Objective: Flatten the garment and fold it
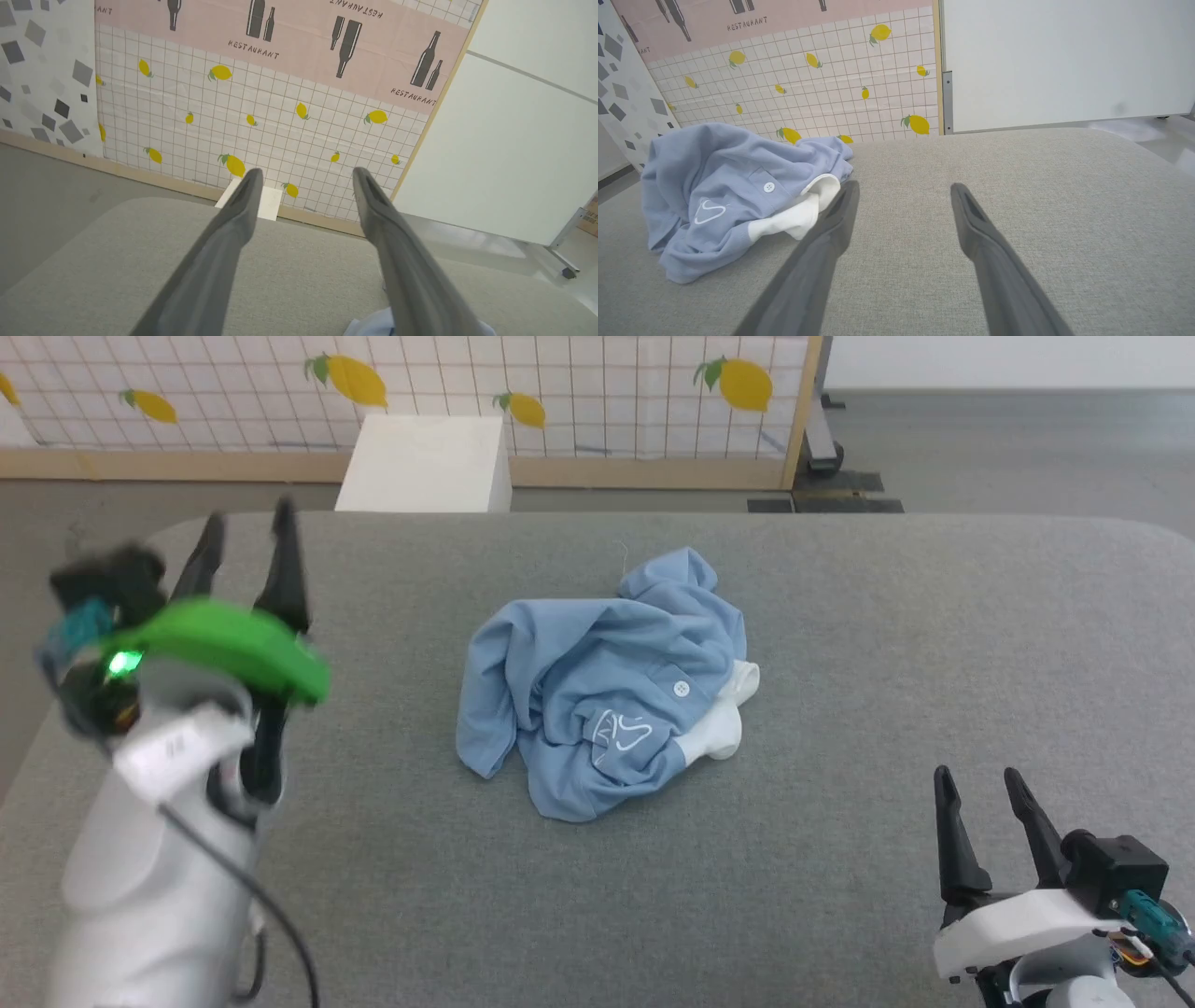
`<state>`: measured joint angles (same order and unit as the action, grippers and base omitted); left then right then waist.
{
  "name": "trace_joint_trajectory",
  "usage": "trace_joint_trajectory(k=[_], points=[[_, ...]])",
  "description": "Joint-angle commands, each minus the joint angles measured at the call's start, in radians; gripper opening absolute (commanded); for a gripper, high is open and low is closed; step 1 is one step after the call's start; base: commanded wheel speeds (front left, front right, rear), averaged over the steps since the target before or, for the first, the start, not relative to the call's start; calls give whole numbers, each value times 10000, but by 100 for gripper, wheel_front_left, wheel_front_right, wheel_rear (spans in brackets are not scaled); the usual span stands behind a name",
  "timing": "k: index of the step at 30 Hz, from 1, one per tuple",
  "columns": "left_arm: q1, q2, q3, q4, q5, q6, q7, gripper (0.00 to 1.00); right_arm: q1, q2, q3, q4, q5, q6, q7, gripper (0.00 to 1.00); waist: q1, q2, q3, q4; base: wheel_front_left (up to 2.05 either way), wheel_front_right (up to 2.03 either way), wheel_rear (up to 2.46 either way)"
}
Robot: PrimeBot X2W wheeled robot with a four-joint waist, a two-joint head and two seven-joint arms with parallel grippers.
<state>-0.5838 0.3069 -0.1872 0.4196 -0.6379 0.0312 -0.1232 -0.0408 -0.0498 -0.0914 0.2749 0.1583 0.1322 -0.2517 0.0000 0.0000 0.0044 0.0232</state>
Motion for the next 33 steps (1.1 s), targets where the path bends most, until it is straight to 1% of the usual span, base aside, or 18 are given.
trace_joint_trajectory(k=[1,4,7,10,13,17,26,33], points=[[555,202,-85,-221,322,91,-298,100,-3,-4,-39,27,24,-15,-83,100,0,0,-192,97,0,0,0],[1547,601,-185,-734,858,326,-768,100,56,-4,-94,51,13,-15,-84,100,0,0,-290,84,0,0,0],[2425,752,-194,-1106,1127,545,-1018,100,74,-4,-137,50,-15,-15,-85,100,0,0,-317,49,0,0,0],[3273,717,-183,-1377,1186,646,-1172,100,86,-4,-132,17,-58,-15,-87,100,0,0,-310,-23,0,0,0],[3922,566,-136,-1523,1109,691,-1256,100,74,-4,-96,-31,-103,-15,-89,100,0,0,-262,-105,0,0,0],[4690,313,-221,-1662,995,556,-1319,100,86,-4,-12,-66,-151,-15,-91,100,0,0,-188,-228,0,0,0],[4944,245,-624,-1515,1077,296,-1293,100,156,-4,50,-27,-107,-15,-91,100,0,0,-135,-322,0,0,0],[4894,268,-581,-1662,1003,392,-1253,100,150,-4,73,-29,-62,-15,-92,100,0,0,-74,-344,0,0,0]])
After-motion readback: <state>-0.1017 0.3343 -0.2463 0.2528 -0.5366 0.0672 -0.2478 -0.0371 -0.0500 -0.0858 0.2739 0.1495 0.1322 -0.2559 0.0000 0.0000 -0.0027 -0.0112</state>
